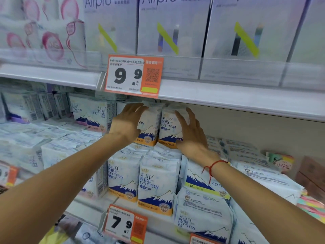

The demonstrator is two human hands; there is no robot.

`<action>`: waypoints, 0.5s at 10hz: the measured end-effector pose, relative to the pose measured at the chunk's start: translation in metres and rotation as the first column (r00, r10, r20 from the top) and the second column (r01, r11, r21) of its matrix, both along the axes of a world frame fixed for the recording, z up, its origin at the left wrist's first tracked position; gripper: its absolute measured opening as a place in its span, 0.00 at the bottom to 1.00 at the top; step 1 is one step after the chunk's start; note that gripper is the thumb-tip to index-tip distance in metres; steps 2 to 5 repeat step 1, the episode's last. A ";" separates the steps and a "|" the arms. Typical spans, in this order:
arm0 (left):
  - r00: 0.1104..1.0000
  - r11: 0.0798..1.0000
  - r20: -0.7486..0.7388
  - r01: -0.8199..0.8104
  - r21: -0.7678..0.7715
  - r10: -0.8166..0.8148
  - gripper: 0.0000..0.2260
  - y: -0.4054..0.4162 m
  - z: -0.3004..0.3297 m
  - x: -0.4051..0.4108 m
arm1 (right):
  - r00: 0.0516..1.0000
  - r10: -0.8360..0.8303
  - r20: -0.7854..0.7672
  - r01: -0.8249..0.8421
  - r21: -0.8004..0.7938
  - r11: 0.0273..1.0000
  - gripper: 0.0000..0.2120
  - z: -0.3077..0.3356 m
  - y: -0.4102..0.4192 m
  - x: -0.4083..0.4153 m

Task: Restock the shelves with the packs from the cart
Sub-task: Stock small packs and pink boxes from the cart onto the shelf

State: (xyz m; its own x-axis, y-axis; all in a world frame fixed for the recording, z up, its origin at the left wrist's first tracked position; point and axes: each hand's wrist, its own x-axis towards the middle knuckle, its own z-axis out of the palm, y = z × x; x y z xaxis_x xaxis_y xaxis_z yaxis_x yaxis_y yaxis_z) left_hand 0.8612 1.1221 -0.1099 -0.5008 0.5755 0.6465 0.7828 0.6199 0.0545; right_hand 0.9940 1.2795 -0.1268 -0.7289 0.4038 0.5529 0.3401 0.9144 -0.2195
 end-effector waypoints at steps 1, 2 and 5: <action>0.998 0.997 -0.050 0.037 0.060 -0.034 0.29 -0.007 -0.009 0.003 | 0.999 0.015 -0.042 -0.012 0.061 0.998 0.42 -0.003 -0.007 0.008; 0.998 0.997 -0.050 0.037 0.060 -0.034 0.29 -0.007 -0.009 0.003 | 0.999 0.015 -0.042 -0.012 0.061 0.998 0.42 -0.003 -0.007 0.008; 0.998 0.997 -0.050 0.037 0.060 -0.034 0.29 -0.007 -0.009 0.003 | 0.999 0.015 -0.042 -0.012 0.061 0.998 0.42 -0.003 -0.007 0.008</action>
